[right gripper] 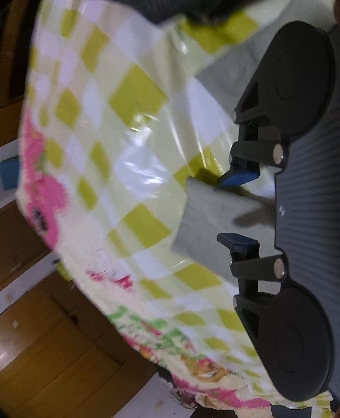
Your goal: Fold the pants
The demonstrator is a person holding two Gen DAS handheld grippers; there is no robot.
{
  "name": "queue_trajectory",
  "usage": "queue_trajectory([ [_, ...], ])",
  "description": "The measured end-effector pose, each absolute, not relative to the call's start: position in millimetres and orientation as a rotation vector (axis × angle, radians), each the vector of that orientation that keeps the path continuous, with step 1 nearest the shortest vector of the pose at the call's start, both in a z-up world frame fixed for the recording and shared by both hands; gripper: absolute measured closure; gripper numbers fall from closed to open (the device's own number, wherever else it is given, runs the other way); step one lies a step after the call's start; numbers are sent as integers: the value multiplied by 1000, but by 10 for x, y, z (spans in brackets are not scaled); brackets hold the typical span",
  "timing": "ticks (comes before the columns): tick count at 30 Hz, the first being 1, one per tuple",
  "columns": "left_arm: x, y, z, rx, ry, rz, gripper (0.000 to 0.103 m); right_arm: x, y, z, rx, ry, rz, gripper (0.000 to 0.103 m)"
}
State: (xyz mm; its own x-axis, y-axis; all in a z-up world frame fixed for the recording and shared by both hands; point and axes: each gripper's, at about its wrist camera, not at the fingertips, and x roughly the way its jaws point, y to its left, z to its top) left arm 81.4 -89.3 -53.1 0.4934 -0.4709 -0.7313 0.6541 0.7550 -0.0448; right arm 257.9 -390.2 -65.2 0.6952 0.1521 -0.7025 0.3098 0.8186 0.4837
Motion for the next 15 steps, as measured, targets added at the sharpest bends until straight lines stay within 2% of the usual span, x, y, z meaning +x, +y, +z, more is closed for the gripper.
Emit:
queue_trajectory([
  [1, 836, -893, -535, 251, 804, -685, 65, 2609, -3906, -708, 655, 816, -89, 92],
  [2, 851, -889, -535, 249, 806, -680, 65, 2619, -3943, -742, 751, 819, -57, 99],
  [5, 897, -859, -491, 238, 800, -665, 65, 2513, -3970, -620, 790, 762, -9, 100],
  [12, 874, -903, -247, 236, 729, -654, 65, 1778, -4399, 254, 790, 549, 75, 100],
  [15, 791, -986, -268, 252, 742, -682, 65, 1565, -4489, 266, 761, 565, 59, 100],
])
